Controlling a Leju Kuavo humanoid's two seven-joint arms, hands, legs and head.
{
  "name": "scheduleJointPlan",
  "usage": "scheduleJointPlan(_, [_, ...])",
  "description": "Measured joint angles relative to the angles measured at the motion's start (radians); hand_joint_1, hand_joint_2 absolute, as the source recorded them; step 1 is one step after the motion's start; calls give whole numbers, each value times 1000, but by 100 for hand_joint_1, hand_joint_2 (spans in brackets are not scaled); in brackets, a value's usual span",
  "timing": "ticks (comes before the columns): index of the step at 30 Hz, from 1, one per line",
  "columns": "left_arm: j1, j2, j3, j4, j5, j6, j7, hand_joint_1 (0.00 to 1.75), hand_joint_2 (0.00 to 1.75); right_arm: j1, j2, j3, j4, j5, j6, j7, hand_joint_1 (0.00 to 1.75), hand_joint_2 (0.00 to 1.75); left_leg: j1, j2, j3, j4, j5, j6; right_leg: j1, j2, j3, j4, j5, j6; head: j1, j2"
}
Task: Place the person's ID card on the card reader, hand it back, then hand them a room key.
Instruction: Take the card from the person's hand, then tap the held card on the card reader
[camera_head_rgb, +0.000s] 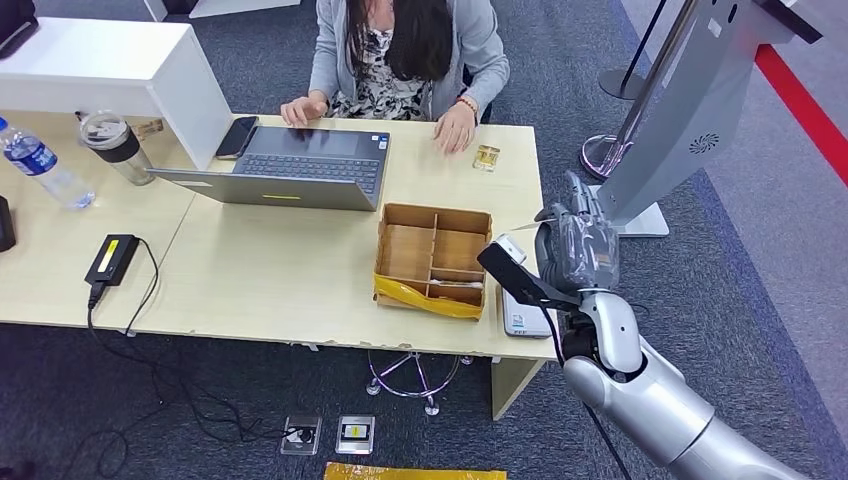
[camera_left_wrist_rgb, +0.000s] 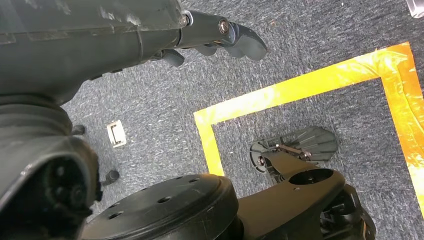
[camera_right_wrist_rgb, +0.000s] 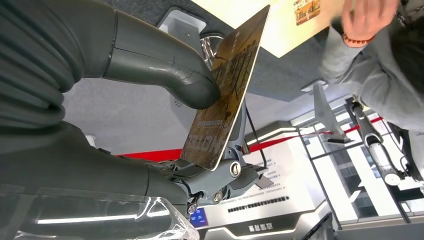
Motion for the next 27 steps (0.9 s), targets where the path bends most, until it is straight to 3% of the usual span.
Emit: scheduleJointPlan(27, [1,6,-1,0,6,-5,1,0,0,35,7,29,188,-149,-58,-16,175,175,0,0,0,0,0,0,0,0,-1,0,0,0,0,0])
